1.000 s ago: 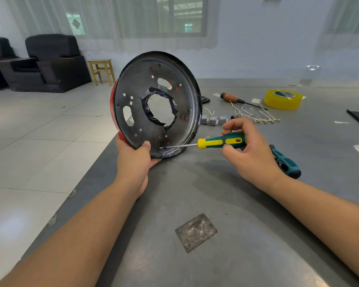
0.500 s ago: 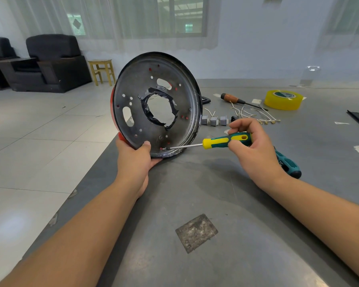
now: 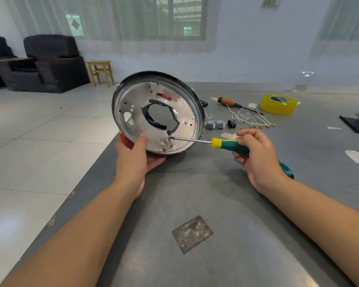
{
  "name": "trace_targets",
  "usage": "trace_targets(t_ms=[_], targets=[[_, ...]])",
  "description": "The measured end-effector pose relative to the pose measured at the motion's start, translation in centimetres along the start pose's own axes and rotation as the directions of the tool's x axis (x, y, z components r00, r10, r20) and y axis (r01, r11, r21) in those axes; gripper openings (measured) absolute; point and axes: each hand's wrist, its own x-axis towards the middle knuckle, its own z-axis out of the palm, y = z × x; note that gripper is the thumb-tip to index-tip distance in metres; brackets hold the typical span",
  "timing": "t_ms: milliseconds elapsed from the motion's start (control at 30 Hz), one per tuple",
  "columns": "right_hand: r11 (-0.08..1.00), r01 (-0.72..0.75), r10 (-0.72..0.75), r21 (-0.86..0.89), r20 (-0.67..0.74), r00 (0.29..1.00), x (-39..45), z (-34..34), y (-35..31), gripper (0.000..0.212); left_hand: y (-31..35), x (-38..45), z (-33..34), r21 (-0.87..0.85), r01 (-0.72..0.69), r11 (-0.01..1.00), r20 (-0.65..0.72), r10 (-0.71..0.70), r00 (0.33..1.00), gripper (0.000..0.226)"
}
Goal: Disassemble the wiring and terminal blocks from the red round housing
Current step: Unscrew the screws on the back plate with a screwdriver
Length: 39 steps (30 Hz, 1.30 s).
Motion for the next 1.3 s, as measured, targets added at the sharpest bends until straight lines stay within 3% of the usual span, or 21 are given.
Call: trace_targets(t_ms=[167, 267, 400, 533, 700, 767, 833, 867, 933, 1000, 1033, 1100, 1300], targets=[[0.999, -0.033, 0.034, 0.037, -0.011, 0.999, -0.1, 0.1, -0.3, 0.014, 0.9, -0.1, -0.9, 0.178, 0.142, 0.974, -0.036, -0.138, 0.99, 0.062], [0.999, -0.043, 0.043, 0.033, -0.009, 0.999, -0.2, 0.2, -0.4, 0.014, 1.9, -0.2, -1.6, 0.396, 0.157, 0.905, -0.055, -0.147, 0.988, 0.069], [0.999, -0.038, 0.038, 0.016, -0.001, 0.999, -0.3, 0.1, -0.4, 0.013, 3.1, -0.3, -2.1, 0.627, 0.177, 0.759, -0.094, -0.151, 0.984, 0.077], [1.0, -0.029, 0.028, 0.008, 0.006, 1.0, -0.4, 0.1, -0.6, 0.014, 3.8, -0.9, -2.3, 0.836, 0.141, 0.53, -0.072, -0.149, 0.986, 0.081], [1.0, -0.02, 0.02, -0.007, 0.018, 1.0, -0.5, 0.1, -0.6, 0.013, 4.7, -2.0, -2.2, 0.95, 0.057, 0.306, -0.003, -0.174, 0.985, 0.098], [1.0, -0.019, 0.019, -0.005, 0.014, 1.0, -0.4, 0.1, -0.5, 0.013, 5.1, -2.4, -2.2, 0.976, 0.028, 0.215, -0.006, -0.103, 0.995, 0.107], [1.0, -0.017, 0.017, -0.003, 0.012, 1.0, -0.4, 0.1, -0.5, 0.013, 5.5, -2.4, -2.5, 0.995, -0.011, 0.103, -0.002, 0.123, 0.992, 0.103], [1.0, -0.016, 0.017, -0.003, 0.012, 1.0, -0.4, 0.1, -0.6, 0.013, 5.7, -2.4, -2.6, 0.992, -0.072, 0.106, 0.04, 0.276, 0.96, 0.09], [1.0, -0.018, 0.018, -0.003, 0.015, 1.0, -0.4, 0.1, -0.5, 0.013, 5.5, -2.8, -2.5, 0.914, -0.367, 0.174, 0.227, 0.531, 0.817, 0.054], [1.0, -0.019, 0.019, -0.007, 0.014, 1.0, -0.5, 0.1, -0.5, 0.013, 4.6, -3.3, -1.6, 0.759, -0.635, 0.144, 0.445, 0.598, 0.667, 0.027], [1.0, -0.019, 0.019, -0.008, 0.014, 1.0, -0.5, 0.1, -0.5, 0.014, 4.1, -3.5, -1.1, 0.706, -0.697, 0.129, 0.52, 0.573, 0.634, 0.024], [1.0, -0.018, 0.018, -0.006, 0.022, 1.0, -0.4, 0.1, -0.5, 0.015, 3.4, -3.7, -0.3, 0.664, -0.732, 0.152, 0.573, 0.526, 0.629, 0.031], [1.0, -0.012, 0.012, -0.012, 0.054, 0.998, -0.5, 0.0, -0.5, 0.017, 2.9, -4.0, 0.3, 0.684, -0.701, 0.202, 0.519, 0.542, 0.661, 0.021]])
